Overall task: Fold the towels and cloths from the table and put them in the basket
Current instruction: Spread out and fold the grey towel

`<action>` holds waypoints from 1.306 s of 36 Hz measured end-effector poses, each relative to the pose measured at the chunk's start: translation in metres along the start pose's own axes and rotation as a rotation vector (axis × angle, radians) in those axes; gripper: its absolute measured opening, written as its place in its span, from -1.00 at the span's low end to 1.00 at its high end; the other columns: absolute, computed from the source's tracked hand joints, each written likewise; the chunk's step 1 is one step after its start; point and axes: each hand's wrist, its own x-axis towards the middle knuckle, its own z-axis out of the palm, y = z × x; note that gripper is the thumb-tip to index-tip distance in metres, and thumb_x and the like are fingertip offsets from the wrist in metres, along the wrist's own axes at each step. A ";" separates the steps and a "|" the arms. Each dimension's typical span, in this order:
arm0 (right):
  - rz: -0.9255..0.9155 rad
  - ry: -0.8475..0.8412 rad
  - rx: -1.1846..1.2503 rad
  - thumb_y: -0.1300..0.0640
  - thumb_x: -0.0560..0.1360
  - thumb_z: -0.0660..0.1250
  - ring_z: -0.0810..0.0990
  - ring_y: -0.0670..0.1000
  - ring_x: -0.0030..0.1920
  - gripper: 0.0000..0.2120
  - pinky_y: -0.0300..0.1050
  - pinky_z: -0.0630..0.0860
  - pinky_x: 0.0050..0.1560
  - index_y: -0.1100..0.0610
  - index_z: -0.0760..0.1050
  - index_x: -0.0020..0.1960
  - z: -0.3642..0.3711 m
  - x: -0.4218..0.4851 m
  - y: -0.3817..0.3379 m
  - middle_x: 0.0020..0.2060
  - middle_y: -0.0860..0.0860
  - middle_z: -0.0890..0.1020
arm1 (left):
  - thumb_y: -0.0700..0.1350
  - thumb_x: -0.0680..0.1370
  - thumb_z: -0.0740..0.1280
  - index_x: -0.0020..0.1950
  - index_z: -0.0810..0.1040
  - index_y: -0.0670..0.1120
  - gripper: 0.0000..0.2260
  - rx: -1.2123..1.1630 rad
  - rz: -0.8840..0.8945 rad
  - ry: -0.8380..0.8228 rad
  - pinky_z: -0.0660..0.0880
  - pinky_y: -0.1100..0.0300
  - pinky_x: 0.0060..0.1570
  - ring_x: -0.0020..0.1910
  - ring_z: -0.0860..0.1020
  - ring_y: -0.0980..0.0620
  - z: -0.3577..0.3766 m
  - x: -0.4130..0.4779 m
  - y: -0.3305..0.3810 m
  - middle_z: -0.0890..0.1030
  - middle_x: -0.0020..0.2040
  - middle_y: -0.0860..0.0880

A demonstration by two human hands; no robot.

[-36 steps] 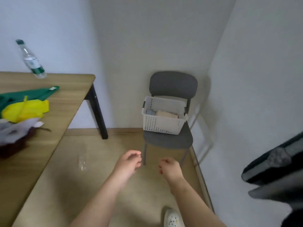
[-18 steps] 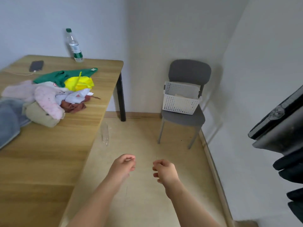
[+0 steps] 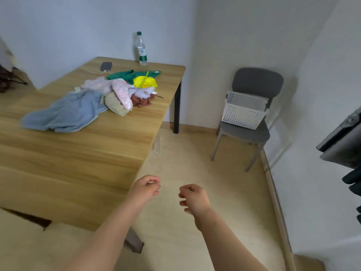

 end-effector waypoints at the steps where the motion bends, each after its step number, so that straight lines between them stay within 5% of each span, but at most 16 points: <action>1: -0.008 -0.007 0.002 0.25 0.54 0.18 0.42 -0.04 -0.34 -0.86 -0.24 0.30 -0.37 0.11 0.43 -0.16 0.004 -0.004 0.000 -0.27 -0.01 0.48 | -0.21 0.58 0.23 -0.15 0.50 0.02 -0.83 -0.010 -0.004 0.021 0.32 0.21 -0.29 -0.24 0.53 0.09 -0.007 -0.004 -0.001 0.56 -0.15 -0.01; 10: -0.029 -0.056 0.032 0.24 0.54 0.17 0.42 -0.03 -0.34 -0.88 -0.22 0.30 -0.37 0.12 0.43 -0.15 0.049 -0.017 0.002 -0.29 -0.01 0.47 | -0.19 0.60 0.20 -0.03 0.49 0.04 -0.85 0.114 0.009 0.084 0.49 0.09 -0.03 -0.01 0.56 0.02 -0.069 -0.022 -0.008 0.58 -0.06 0.02; 18: -0.042 -0.083 -0.023 0.22 0.54 0.16 0.43 0.01 -0.26 -0.90 -0.20 0.32 -0.33 0.13 0.44 -0.10 0.115 -0.003 -0.014 -0.28 0.00 0.48 | -0.17 0.60 0.20 -0.02 0.50 0.05 -0.86 0.085 0.024 0.116 0.48 0.10 -0.03 -0.01 0.57 0.04 -0.132 0.001 -0.015 0.59 -0.05 0.04; 24: -0.066 -0.053 -0.071 0.20 0.54 0.16 0.45 0.05 -0.18 -0.89 -0.18 0.33 -0.30 0.09 0.45 -0.10 0.184 0.037 -0.038 -0.22 0.01 0.50 | -0.18 0.60 0.20 -0.03 0.52 -0.01 -0.87 -0.007 0.047 0.122 0.44 0.11 -0.04 -0.08 0.56 0.01 -0.193 0.056 -0.015 0.59 -0.05 -0.04; 32: -0.037 0.062 -0.066 0.23 0.50 0.19 0.47 0.05 -0.23 -0.83 -0.18 0.33 -0.31 0.03 0.47 -0.20 0.327 0.133 -0.076 -0.31 -0.02 0.51 | -0.12 0.60 0.19 -0.04 0.49 0.12 -0.84 0.155 0.133 -0.002 0.46 0.16 -0.01 0.00 0.56 0.12 -0.304 0.181 -0.017 0.58 0.02 0.08; 35: 0.016 0.102 -0.062 0.24 0.48 0.20 0.45 0.05 -0.29 -0.82 -0.13 0.36 -0.27 0.03 0.46 -0.25 0.378 0.165 -0.089 -0.36 0.00 0.50 | -0.11 0.58 0.23 0.04 0.54 0.08 -0.86 0.373 0.249 -0.016 0.43 0.21 0.03 0.05 0.54 0.10 -0.346 0.225 -0.019 0.57 0.02 0.10; 37: 0.023 0.138 -0.094 0.22 0.48 0.19 0.48 0.06 -0.25 -0.84 -0.15 0.38 -0.24 0.04 0.46 -0.23 0.404 0.185 -0.097 -0.33 -0.01 0.51 | -0.21 0.51 0.33 0.05 0.60 -0.03 -0.84 0.579 0.475 0.147 0.46 0.17 0.02 0.03 0.55 0.01 -0.371 0.256 -0.019 0.61 -0.02 0.03; 41: -0.051 0.199 -0.288 0.20 0.51 0.16 0.57 0.13 0.00 -0.82 -0.16 0.39 -0.11 0.04 0.47 0.05 0.447 0.217 -0.111 -0.11 0.01 0.59 | -0.37 0.26 0.48 0.10 0.52 0.02 -0.49 0.872 0.923 0.380 0.54 -0.01 -0.07 0.04 0.55 -0.14 -0.410 0.313 -0.016 0.60 0.02 -0.05; 45: -0.208 0.282 -0.498 0.15 0.56 0.12 0.50 0.09 0.16 -0.70 -0.11 0.43 0.08 -0.01 0.39 0.27 0.473 0.240 -0.116 0.15 -0.03 0.56 | -0.12 0.31 0.51 0.29 0.36 0.07 -0.39 1.011 0.856 0.314 0.48 -0.13 0.06 0.24 0.49 -0.23 -0.423 0.366 -0.033 0.47 0.31 -0.11; 47: -0.259 0.367 -0.644 0.11 0.56 0.12 0.49 0.05 0.17 -0.66 -0.12 0.42 0.02 -0.07 0.34 0.32 0.476 0.254 -0.113 0.19 -0.09 0.51 | -0.01 0.40 0.37 0.27 0.37 0.08 -0.54 1.006 0.825 0.314 0.48 -0.12 0.06 0.20 0.52 -0.20 -0.421 0.382 -0.048 0.49 0.30 -0.09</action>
